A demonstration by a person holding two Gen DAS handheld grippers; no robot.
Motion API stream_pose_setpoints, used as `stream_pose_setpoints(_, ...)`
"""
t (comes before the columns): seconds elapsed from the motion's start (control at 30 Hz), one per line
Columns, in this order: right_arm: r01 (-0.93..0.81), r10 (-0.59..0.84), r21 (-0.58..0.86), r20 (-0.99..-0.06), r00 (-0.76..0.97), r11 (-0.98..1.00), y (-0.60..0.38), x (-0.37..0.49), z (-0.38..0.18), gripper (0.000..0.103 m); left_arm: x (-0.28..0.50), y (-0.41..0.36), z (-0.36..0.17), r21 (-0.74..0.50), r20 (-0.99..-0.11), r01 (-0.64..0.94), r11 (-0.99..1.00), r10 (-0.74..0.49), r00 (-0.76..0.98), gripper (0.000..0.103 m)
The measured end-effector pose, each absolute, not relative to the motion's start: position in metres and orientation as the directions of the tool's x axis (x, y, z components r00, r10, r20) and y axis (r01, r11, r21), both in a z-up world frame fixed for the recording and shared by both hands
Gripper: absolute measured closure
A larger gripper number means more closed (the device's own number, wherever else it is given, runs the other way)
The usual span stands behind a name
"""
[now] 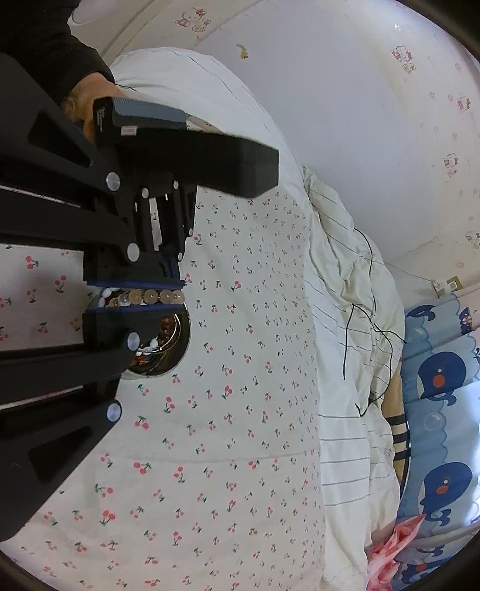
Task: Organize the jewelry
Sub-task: 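Carry the bangle and peach bracelet over the tin and lower them in, then open both grippers and withdraw them from the tin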
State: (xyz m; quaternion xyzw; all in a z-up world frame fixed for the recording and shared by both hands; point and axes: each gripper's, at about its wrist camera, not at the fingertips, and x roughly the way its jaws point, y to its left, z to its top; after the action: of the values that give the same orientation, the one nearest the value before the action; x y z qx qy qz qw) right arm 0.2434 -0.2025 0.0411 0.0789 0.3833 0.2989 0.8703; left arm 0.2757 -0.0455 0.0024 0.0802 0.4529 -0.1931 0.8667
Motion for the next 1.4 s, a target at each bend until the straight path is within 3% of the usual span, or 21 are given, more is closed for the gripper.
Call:
stream_pose_setpoints(0.13,-0.455,0.589,0.384,-0.628,0.508,0.803,-0.196,0.252,0.033,0.095,0.273,-0.037,0.008,-0.031,-0.811,0.388,0.921,-0.250,0.529,0.094)
stream_pose_setpoints(0.33,-0.439,0.601,0.417,-0.635,0.486,0.795,-0.194,0.258,0.020,0.095,0.270,-0.030,0.013,-0.028,-0.806,0.378,0.925,-0.245,0.539,0.075)
stream_pose_setpoints(0.4,-0.434,0.601,0.423,-0.635,0.485,0.796,-0.196,0.259,0.019,0.095,0.271,-0.030,0.011,-0.025,-0.804,0.378,0.925,-0.243,0.542,0.063)
stream_pose_setpoints(0.7,-0.380,0.743,0.642,-0.528,0.410,0.666,-0.210,0.271,0.007,0.095,0.271,0.002,0.024,-0.079,-0.785,0.299,0.951,-0.244,0.569,0.061)
stream_pose_setpoints(1.1,-0.320,0.485,0.372,-0.750,0.450,0.871,-0.190,0.280,-0.032,0.094,0.270,0.004,0.019,-0.068,-0.797,0.294,0.953,-0.230,0.559,0.055)
stream_pose_setpoints(1.17,-0.333,0.457,0.327,-0.751,0.476,0.884,-0.189,0.276,-0.026,0.079,0.269,0.000,0.018,-0.056,-0.800,0.303,0.951,-0.224,0.557,0.053)
stream_pose_setpoints(1.2,-0.341,0.443,0.302,-0.746,0.498,0.890,-0.188,0.273,-0.022,0.064,0.268,-0.001,0.018,-0.051,-0.800,0.306,0.951,-0.222,0.557,0.053)
stream_pose_setpoints(1.4,-0.366,0.387,0.198,-0.724,0.570,0.909,-0.186,0.262,0.002,0.058,0.263,-0.005,0.018,-0.029,-0.800,0.314,0.949,-0.210,0.562,0.048)
